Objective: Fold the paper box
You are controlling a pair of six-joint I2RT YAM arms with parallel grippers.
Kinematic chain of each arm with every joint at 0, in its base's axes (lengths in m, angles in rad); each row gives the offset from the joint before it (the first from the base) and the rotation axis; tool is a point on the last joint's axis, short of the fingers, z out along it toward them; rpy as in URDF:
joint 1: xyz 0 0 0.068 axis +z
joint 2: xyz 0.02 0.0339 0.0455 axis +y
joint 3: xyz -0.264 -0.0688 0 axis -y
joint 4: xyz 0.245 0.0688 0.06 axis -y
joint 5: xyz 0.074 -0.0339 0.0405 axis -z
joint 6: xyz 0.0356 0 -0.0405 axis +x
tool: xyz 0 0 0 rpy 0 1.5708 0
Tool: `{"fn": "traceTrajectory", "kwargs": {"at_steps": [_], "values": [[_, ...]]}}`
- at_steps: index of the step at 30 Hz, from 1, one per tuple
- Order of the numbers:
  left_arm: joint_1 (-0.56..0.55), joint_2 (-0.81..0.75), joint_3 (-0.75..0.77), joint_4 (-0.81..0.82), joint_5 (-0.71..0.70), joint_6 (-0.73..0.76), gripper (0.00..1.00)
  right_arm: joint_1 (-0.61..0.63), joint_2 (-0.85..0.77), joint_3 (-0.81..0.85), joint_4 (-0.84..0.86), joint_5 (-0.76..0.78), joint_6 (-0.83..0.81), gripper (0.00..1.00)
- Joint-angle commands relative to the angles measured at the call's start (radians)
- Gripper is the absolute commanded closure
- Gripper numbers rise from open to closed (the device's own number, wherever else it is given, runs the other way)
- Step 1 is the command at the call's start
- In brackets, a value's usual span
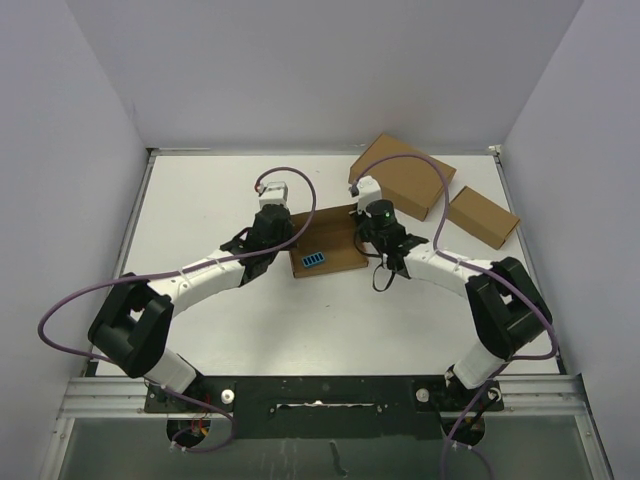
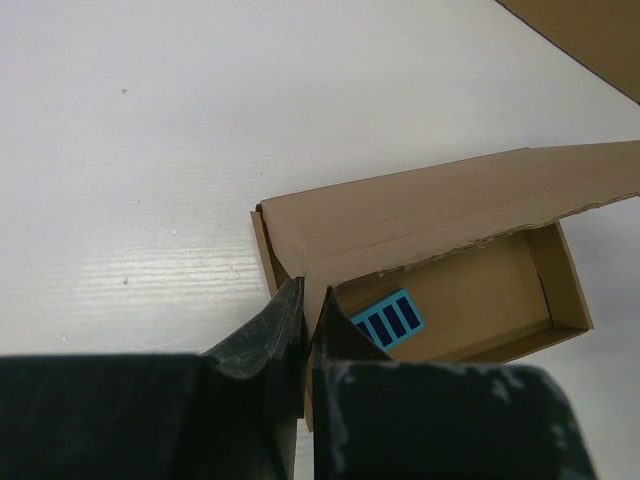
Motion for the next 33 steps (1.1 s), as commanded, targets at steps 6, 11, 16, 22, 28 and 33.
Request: {"fn": "traceTrajectory", "kwargs": {"at_steps": [6, 11, 16, 22, 28, 33], "values": [[-0.035, -0.035, -0.02, 0.044, 0.091, -0.022, 1.0, 0.09, -0.037, 0.006, -0.107, -0.04, 0.09, 1.0], [-0.038, -0.038, -0.024, 0.047, 0.094, -0.02, 1.0, 0.091, -0.038, -0.026, -0.128, -0.041, 0.095, 1.0], [-0.041, -0.038, -0.034, 0.056, 0.1, -0.017, 1.0, 0.092, -0.057, -0.056, -0.138, -0.047, 0.099, 1.0], [-0.043, -0.054, -0.045, 0.055, 0.095, -0.007, 1.0, 0.091, -0.085, -0.087, -0.158, -0.052, 0.11, 1.0], [-0.047, -0.065, -0.06, 0.06, 0.095, 0.002, 1.0, 0.092, -0.101, -0.1, -0.183, -0.067, 0.145, 1.0], [-0.048, -0.066, -0.061, 0.073, 0.109, 0.004, 1.0, 0.092, -0.1, -0.095, -0.154, -0.065, 0.17, 1.0]]}}
